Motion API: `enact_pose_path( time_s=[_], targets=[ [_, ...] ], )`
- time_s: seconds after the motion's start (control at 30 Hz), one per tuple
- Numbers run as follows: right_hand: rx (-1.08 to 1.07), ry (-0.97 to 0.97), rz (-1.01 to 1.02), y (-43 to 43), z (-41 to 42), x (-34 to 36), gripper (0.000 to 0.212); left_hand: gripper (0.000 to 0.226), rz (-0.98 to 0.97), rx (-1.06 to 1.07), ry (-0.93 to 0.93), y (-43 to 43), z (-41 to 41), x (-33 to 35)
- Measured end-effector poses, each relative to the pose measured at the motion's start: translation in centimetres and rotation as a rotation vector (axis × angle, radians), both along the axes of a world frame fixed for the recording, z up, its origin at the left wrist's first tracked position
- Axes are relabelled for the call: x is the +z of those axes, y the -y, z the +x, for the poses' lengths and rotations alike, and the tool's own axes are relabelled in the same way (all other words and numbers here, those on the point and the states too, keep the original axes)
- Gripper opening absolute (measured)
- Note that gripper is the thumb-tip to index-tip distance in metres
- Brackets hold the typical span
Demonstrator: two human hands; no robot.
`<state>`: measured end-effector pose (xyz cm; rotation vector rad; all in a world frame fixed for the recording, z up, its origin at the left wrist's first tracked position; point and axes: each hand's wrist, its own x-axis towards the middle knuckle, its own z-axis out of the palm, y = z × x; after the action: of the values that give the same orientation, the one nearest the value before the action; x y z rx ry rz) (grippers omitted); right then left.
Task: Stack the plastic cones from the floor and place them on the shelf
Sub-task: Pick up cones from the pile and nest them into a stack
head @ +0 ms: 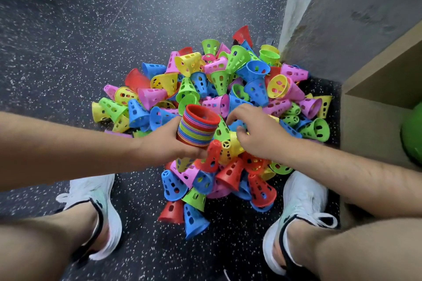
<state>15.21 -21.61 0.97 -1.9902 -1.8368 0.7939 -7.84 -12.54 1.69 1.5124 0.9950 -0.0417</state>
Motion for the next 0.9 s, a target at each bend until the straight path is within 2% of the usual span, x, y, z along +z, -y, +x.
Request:
enact_pose_path(
  time_s=[0.07,0.13,0.23,0.37,0.47,0.63,0.73,0.83,0.9],
  targets=[
    [0.181,0.141,-0.121,0.4,0.4,-0.9,0.041,0.057,-0.013,0.002,-0.006,1.1,-0.4,-0.5],
    [0.302,0.228,-0.172,0.5,0.4,-1.5,0.052,0.068,-0.045,-0.014,0.009,2.1,-0.9,-1.2],
    [0.320,0.250,-0.145,0.2,0.1,-2.2,0.059,0.080,-0.077,-0.030,0.007,3.0,-1.6,-1.9],
    [0.355,0.270,-0.024,-0.6,-1.5,-2.7,0.062,0.075,-0.069,-0.036,-0.007,3.3,-2.4,-1.5],
    [0.427,0.362,0.027,-1.0,-2.8,-3.6,0.054,0.070,-0.025,-0.014,-0.007,2.4,-2.7,-1.0],
    [0.448,0.402,0.006,-1.6,-3.2,-4.6,0.046,0.061,0.032,0.026,-0.039,1.6,-3.5,-1.0],
    [0.272,0.267,0.036,-2.2,-2.3,-3.4,0.036,0.068,0.022,0.063,-0.059,1.8,-3.9,-1.7],
    [-0.057,-0.038,0.062,-2.6,-0.7,-1.2,0.039,0.081,0.000,0.072,-0.065,1.8,-4.4,-2.3],
    [-0.239,-0.223,0.088,-2.7,-0.2,-0.3,0.037,0.074,-0.003,0.085,-0.058,1.6,-4.4,-2.4]
  ],
)
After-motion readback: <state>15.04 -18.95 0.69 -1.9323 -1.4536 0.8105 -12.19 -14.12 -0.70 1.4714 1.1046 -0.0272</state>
